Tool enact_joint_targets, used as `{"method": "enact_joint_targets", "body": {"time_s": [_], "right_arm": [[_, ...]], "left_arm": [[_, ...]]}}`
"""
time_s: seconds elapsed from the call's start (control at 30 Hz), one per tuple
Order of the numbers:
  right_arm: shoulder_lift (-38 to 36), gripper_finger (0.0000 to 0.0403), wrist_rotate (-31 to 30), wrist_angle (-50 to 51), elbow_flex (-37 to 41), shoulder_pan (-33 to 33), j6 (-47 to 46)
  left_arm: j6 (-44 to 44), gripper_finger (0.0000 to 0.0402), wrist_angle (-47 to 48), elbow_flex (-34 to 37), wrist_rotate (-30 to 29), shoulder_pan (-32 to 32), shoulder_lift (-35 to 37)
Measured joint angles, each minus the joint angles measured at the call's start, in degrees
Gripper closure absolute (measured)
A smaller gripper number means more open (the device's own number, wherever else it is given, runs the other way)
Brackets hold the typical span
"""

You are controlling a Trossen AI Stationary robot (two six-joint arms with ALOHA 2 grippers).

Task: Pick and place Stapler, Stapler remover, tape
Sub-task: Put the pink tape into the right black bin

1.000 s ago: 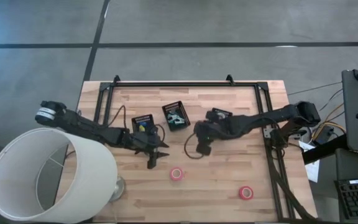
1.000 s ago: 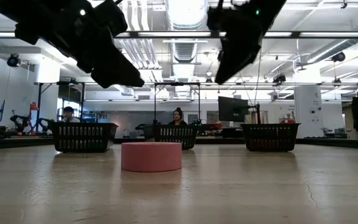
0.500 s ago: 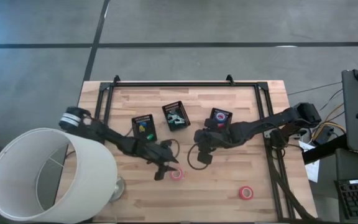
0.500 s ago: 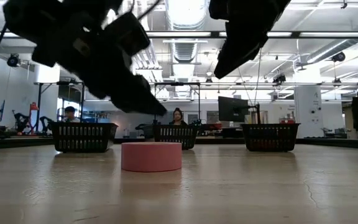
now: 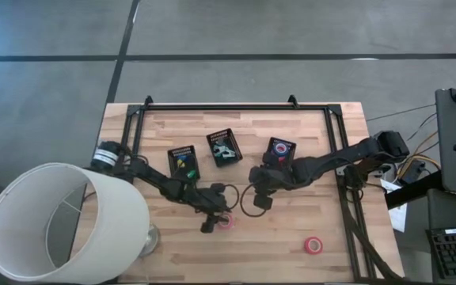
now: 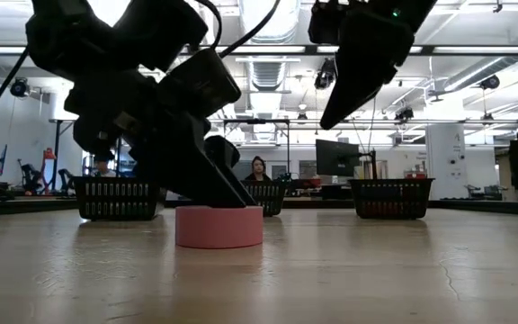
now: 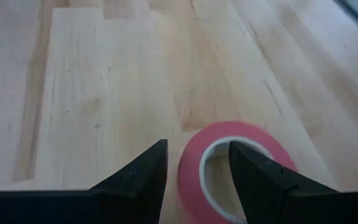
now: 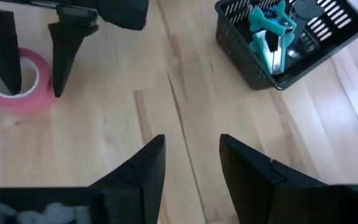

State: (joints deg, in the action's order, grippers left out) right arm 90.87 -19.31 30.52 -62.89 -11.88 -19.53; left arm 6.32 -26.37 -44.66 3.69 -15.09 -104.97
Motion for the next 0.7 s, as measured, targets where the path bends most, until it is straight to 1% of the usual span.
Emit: {"method": "enact_joint_targets", "body": {"time_s": [0.1,0.17,0.23,0.37,0.43,0.47,0.53,0.6,0.7], "right_arm": [[0.00,0.0261,0.01,-2.77,1.57,0.00,0.01],[0.00,0.0262,0.02,-5.49,2.39,0.00,0.02],[0.00,0.0264,0.02,-8.42,3.21,0.00,0.02],[0.00,0.0263,0.25,-13.80,4.77,0.01,0.02],[0.00,0.0260,1.56,-14.73,5.24,0.02,0.04],[0.00,0.0258,2.06,-14.59,5.38,0.02,0.03],[0.02,0.0257,3.05,-14.51,5.48,0.00,0.04],[0.02,0.0255,4.46,-14.70,5.48,0.02,-0.24],[0.02,0.0255,7.96,-14.64,5.48,0.02,-3.38]], "left_arm": [[-1.45,0.0230,2.04,-0.09,-0.12,0.00,0.07],[-1.68,0.0242,2.90,-0.13,-0.12,0.00,0.22],[-1.61,0.0264,3.33,-0.17,-0.11,-0.02,0.22],[-1.95,0.0328,3.45,-0.65,-0.14,0.00,0.24],[-2.92,0.0356,3.91,-1.34,-0.32,0.00,0.24],[-3.55,0.0362,3.97,-1.70,-0.46,0.00,0.21],[-4.53,0.0362,4.10,-2.48,-1.93,0.00,0.11],[-4.89,0.0362,3.83,-3.19,-4.64,0.00,0.11],[-4.96,0.0360,4.60,-3.99,-10.55,0.00,0.11]]}}
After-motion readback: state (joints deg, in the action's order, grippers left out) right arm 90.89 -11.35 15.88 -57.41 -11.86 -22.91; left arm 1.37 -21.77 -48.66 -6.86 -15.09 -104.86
